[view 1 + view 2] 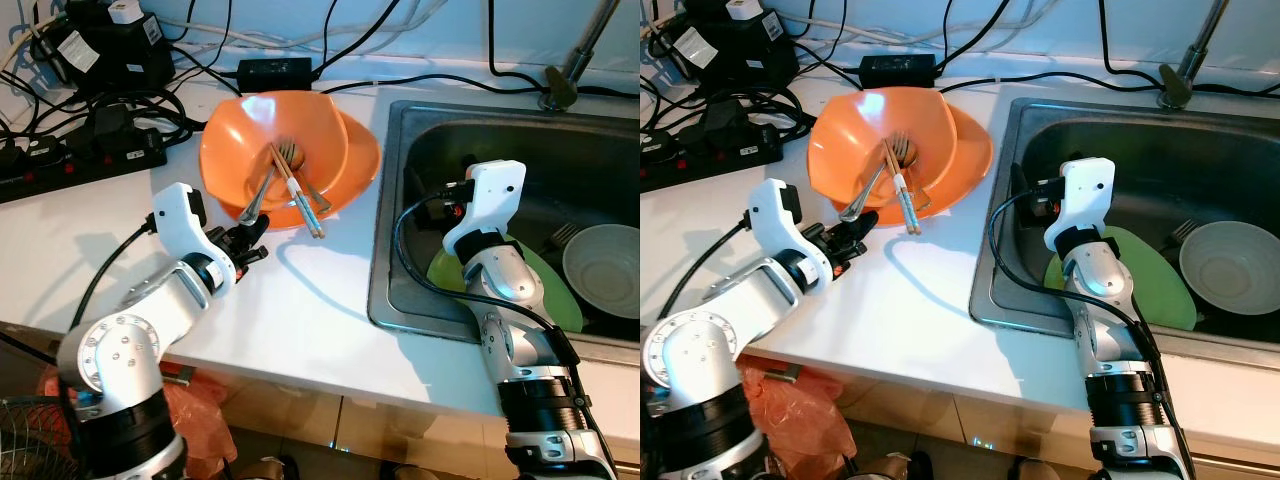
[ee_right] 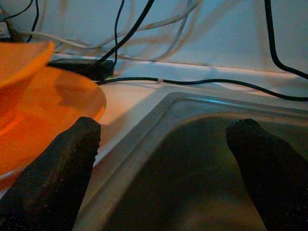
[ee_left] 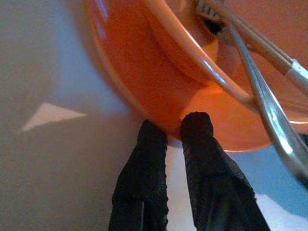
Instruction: Kitchen organization
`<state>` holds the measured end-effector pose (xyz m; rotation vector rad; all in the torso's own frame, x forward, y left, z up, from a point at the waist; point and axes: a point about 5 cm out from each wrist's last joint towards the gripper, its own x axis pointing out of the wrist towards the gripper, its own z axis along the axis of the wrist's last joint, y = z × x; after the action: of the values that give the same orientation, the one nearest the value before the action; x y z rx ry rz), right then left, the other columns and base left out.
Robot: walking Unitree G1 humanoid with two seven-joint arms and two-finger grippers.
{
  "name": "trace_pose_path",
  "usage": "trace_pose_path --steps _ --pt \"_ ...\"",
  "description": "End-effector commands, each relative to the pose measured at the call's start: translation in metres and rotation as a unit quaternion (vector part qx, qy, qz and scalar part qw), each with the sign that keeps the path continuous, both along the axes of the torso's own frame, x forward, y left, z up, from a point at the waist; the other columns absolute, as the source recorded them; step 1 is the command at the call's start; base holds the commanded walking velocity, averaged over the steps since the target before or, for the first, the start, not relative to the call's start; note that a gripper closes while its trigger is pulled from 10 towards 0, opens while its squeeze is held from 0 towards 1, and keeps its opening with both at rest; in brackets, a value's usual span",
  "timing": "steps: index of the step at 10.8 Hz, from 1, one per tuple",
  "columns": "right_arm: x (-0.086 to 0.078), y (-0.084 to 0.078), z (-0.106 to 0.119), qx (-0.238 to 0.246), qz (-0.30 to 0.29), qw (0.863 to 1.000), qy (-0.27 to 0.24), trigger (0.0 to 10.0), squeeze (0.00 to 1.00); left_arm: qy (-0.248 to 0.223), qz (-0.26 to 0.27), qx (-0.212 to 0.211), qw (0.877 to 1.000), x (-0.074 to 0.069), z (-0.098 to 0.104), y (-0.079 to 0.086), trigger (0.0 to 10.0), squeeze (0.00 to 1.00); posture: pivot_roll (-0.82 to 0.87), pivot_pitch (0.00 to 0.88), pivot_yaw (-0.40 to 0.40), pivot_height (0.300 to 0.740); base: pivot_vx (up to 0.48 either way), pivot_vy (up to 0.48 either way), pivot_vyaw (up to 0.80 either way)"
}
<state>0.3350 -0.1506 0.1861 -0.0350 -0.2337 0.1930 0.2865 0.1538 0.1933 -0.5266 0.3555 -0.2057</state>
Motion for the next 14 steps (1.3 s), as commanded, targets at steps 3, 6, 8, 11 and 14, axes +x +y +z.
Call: trace_pose_path --steps 3,6,8,11,14 --pt "0.003 0.003 -0.001 -0.001 0.006 1.0 0.001 10.0 0.0 0.015 0.009 0.049 0.999 -0.004 0.003 0.023 10.0 0.0 0.13 0.136 0.081 0.74 0.0 0.0 0.0" --pt "0.006 0.003 0.0 -0.001 0.008 1.0 0.0 10.0 0.0 0.007 -0.003 0.05 0.999 -0.009 0.009 0.027 10.0 0.0 0.14 0.144 0.073 0.74 0.0 0.0 0.0" --pt "0.007 0.003 0.001 -0.002 0.009 1.0 -0.002 10.0 0.0 0.011 -0.021 0.048 0.999 -0.018 0.007 0.023 10.0 0.0 0.15 0.149 0.068 0.74 0.0 0.0 0.0" --pt "0.01 0.005 0.002 -0.001 0.013 1.0 -0.003 10.0 0.0 0.003 -0.075 0.077 0.994 -0.027 0.012 0.016 10.0 0.0 0.16 0.152 0.069 0.74 0.0 0.0 0.0" --pt "0.01 0.006 0.0 0.001 0.014 1.0 -0.001 10.0 0.0 -0.016 -0.1 0.125 0.987 -0.032 0.017 0.023 10.0 0.0 0.17 0.154 0.07 0.74 0.0 0.0 0.0"
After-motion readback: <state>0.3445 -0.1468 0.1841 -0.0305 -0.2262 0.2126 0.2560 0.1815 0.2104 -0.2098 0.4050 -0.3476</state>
